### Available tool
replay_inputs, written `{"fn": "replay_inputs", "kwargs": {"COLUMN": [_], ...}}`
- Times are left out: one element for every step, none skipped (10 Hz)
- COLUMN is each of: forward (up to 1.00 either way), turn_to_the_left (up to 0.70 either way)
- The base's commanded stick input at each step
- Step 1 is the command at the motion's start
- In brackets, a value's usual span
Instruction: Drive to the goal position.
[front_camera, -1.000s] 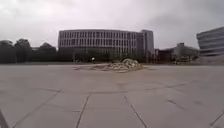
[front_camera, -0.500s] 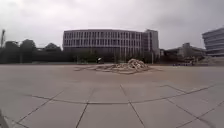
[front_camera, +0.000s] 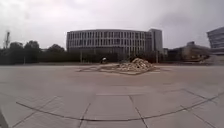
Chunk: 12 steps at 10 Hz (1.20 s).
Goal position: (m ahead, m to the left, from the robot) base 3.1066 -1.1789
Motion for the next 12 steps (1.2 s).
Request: {"fn": "replay_inputs", "kwargs": {"forward": [1.00,1.00,1.00,1.00,1.00,1.00,1.00,1.00,1.00,1.00,1.00,1.00], "turn_to_the_left": [0.00,0.16,0.40,0.21,0.00,0.15,0.35,0.00,0.00,0.29,0.40,0.00]}}
